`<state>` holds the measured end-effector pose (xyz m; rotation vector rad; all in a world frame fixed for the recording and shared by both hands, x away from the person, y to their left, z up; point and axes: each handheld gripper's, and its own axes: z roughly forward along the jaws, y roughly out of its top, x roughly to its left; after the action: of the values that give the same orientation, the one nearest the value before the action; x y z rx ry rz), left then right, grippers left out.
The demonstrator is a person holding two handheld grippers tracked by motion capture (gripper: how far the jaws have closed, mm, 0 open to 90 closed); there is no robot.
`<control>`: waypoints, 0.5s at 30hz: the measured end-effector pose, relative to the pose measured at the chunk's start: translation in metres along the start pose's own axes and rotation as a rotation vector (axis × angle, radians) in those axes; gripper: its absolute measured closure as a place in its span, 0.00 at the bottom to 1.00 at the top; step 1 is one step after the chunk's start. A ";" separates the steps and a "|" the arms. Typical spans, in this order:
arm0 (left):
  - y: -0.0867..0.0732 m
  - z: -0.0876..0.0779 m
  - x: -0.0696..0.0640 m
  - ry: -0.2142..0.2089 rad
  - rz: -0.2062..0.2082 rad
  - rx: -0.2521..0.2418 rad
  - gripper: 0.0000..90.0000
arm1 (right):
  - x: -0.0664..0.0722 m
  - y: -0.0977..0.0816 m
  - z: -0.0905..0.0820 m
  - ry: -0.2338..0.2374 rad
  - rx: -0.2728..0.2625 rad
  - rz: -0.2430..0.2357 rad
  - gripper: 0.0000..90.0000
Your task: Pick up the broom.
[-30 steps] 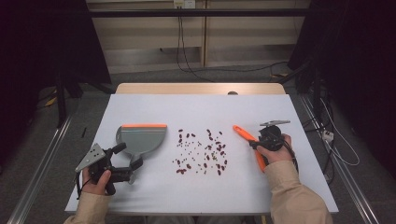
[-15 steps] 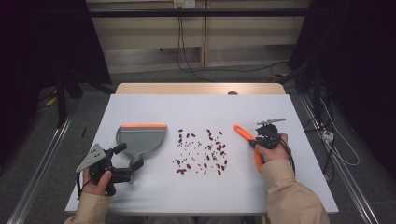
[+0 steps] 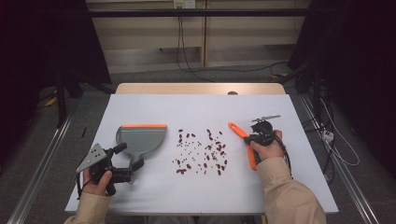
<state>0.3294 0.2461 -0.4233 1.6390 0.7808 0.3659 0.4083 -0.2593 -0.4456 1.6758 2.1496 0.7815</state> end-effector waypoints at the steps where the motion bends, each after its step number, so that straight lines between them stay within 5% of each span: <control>1: 0.000 0.000 0.000 -0.001 -0.003 -0.002 0.03 | 0.000 0.000 0.000 0.000 0.000 -0.004 0.76; 7: -0.001 -0.001 0.001 0.003 -0.002 -0.002 0.03 | -0.003 0.001 -0.002 0.025 0.007 0.028 0.73; 15: -0.002 -0.002 0.000 0.004 0.002 0.006 0.03 | 0.001 0.001 0.003 0.000 0.031 -0.006 0.75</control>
<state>0.3279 0.2478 -0.4245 1.6451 0.7843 0.3690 0.4104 -0.2579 -0.4474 1.6835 2.1759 0.7501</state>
